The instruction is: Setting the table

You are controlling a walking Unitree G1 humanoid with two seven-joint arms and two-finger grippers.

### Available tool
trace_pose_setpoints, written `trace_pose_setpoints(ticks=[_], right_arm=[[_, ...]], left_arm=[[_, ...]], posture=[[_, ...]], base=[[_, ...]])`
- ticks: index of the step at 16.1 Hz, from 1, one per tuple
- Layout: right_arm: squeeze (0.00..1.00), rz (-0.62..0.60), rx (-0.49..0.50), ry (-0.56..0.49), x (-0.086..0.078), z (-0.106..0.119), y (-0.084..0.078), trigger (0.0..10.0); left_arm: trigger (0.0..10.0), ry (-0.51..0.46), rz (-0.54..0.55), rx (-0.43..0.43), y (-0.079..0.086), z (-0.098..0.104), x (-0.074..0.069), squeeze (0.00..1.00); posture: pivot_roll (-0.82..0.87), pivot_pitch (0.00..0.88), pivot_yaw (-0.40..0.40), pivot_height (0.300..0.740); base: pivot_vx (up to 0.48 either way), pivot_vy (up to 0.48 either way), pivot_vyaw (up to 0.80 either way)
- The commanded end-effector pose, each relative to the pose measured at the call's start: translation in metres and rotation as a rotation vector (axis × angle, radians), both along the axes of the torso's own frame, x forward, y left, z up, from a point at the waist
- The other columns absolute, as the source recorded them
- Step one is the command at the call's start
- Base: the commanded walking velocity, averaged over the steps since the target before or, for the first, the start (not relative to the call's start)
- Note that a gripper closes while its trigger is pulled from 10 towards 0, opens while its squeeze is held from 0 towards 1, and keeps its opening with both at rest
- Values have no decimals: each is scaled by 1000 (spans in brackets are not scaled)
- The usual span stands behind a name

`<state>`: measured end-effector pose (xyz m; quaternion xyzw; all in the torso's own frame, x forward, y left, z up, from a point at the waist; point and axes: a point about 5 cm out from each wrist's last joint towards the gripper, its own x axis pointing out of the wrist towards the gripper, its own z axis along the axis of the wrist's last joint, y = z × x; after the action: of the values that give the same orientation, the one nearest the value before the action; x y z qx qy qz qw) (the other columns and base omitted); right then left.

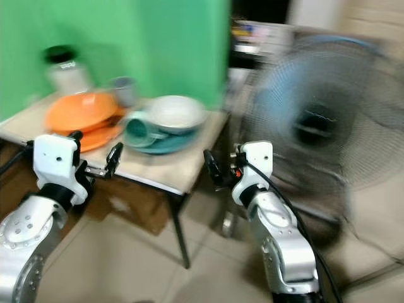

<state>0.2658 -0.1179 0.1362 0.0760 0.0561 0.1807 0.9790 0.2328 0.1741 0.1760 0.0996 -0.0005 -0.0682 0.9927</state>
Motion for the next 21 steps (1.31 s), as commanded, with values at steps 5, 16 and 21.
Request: trace_pose_setpoints(ticks=[5,16,21], right_arm=[[1000,22,2,-13,4,3,1,10000],[1000,-103,0,-11,25,18,-7,10000],[973,-252,-43,180,50,13,-38,10000]], left_arm=[[10000,14,-23,6,-2,-1,-1,0],[10000,43,-145,14,-10,-3,-5,0],[10000,100,-441,-13,-26,-2,-13,0]], posture=[[137,0,19,740],[140,0,16,740],[131,0,16,740]], base=[[346,0,0],[311,0,218],[0,0,0]])
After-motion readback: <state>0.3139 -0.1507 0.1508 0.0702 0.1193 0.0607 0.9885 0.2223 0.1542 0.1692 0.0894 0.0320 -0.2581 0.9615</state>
